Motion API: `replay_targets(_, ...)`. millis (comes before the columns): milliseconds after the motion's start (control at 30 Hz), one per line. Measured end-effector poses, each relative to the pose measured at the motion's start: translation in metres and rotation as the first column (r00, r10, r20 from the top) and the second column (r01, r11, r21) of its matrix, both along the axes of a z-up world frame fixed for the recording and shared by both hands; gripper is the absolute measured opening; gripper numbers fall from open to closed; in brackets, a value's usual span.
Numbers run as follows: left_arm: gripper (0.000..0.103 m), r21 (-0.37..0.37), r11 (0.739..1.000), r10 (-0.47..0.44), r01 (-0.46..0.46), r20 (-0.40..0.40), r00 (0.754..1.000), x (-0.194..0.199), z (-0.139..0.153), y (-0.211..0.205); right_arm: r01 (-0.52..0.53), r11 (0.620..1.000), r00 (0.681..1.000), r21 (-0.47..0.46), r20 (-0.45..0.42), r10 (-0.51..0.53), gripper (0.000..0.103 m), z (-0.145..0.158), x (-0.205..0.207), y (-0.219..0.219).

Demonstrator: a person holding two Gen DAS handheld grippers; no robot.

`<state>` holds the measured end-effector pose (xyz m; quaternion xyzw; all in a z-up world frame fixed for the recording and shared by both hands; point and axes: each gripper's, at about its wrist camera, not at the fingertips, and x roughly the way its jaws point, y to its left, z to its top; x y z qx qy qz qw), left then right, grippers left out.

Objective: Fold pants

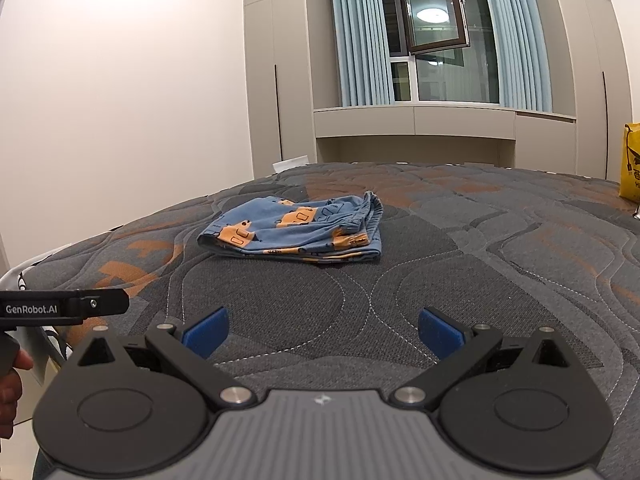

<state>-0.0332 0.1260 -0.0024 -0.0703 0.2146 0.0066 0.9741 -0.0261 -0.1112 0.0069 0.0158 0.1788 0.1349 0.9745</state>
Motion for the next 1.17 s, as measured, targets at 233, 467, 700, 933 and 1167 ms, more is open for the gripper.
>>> replay_targets(233,0.102,-0.023,0.999,0.022,-0.023,-0.014,1.000,0.0012,0.0017,0.0019,-0.001,1.000,1.000,0.001,-0.001,0.001,0.103,-0.0001,0.0004,0.0012)
replay_targets(467,0.102,-0.042,0.999,0.030,-0.031,-0.015,0.999,0.0010,0.0041,0.0043,-0.002,1.000,1.000,0.007,-0.006,0.002,0.103,-0.0010,0.0002,0.0006)
replay_targets(700,0.102,-0.054,0.998,0.015,-0.016,-0.023,1.000,0.0022,0.0032,0.0050,-0.005,1.000,1.000,0.007,-0.010,0.005,0.103,-0.0020,0.0003,0.0001)
replay_targets(933,0.102,-0.065,0.998,0.000,-0.001,-0.028,1.000,0.0027,0.0002,0.0045,-0.004,1.000,1.000,0.009,-0.017,0.004,0.103,-0.0040,0.0011,-0.0007)
replay_targets(1167,0.102,-0.062,0.998,-0.005,0.003,-0.034,0.999,0.0038,-0.0009,0.0028,-0.003,1.000,1.000,0.013,-0.028,0.003,0.103,-0.0070,0.0023,-0.0025)
